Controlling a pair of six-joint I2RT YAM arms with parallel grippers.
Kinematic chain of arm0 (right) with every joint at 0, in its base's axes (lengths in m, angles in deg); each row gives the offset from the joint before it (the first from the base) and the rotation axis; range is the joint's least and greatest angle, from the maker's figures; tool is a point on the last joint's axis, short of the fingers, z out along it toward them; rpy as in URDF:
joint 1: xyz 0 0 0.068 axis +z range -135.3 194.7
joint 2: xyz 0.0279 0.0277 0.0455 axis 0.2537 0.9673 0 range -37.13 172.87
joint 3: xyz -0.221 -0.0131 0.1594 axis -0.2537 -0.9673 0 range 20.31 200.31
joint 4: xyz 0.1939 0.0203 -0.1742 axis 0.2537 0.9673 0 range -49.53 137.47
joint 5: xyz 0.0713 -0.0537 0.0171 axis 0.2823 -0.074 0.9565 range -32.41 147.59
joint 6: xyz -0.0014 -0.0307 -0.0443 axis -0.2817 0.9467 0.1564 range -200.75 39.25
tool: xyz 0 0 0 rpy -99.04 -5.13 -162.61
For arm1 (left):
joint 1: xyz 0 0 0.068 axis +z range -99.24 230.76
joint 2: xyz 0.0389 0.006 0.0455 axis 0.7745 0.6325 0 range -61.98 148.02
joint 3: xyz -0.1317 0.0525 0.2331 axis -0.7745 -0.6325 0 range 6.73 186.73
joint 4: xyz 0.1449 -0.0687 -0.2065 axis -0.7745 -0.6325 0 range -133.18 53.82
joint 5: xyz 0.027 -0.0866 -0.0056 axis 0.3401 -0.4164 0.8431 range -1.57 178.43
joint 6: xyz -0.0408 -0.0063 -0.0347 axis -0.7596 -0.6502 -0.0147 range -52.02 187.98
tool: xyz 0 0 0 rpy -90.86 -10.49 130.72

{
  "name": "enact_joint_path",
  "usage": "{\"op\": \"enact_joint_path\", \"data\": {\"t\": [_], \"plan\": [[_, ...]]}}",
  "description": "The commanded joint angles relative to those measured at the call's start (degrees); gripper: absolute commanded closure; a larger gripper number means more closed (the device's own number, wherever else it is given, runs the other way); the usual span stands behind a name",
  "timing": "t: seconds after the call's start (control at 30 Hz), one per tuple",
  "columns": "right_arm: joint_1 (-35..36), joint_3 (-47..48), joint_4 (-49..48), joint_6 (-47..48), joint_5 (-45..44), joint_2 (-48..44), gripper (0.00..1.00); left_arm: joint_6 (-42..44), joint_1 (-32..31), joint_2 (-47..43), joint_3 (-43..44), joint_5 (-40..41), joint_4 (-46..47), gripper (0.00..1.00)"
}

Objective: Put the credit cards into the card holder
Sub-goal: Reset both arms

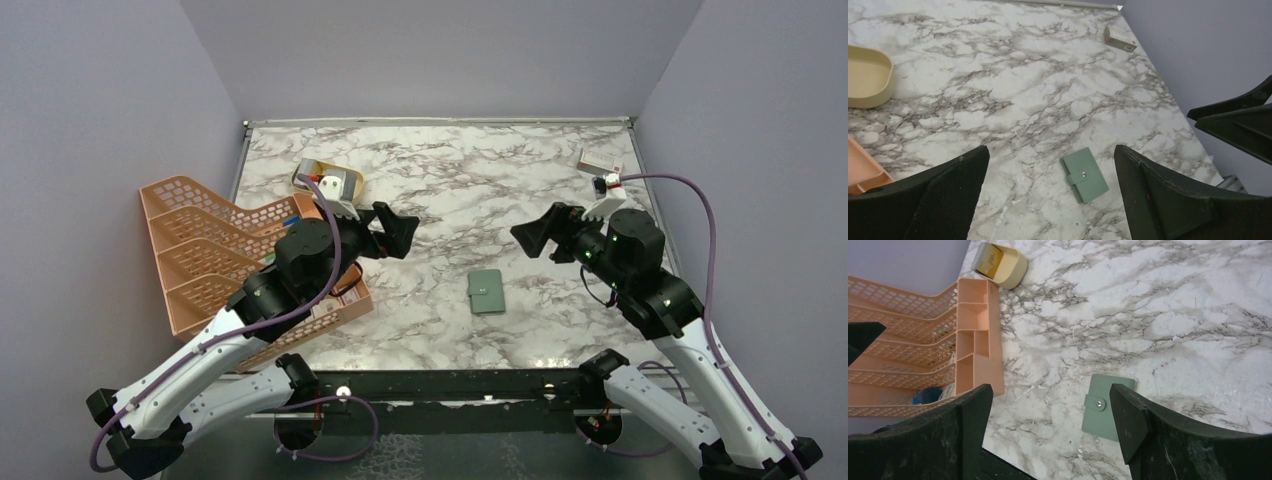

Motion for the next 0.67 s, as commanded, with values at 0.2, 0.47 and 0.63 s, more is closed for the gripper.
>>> {"op": "enact_joint_path", "data": {"t": [0.2,0.47,0.63], "plan": [[0.0,-0.6,-0.4,-1.8,-3.4,-1.5,0.12,-0.8,-0.1,1.6,-1.3,2.7,-1.3,0.01],[0.0,-1.7,-1.6,-1.9,-2.7,-0.5,0.12,-1.4,-0.1,0.2,-2.7,3.1,-1.2,0.01],[0.0,-2.3,-2.4,-1.6,-2.8,0.2,0.12,-1.8,-0.1,0.2,-3.7,3.0,-1.0,0.01]]}}
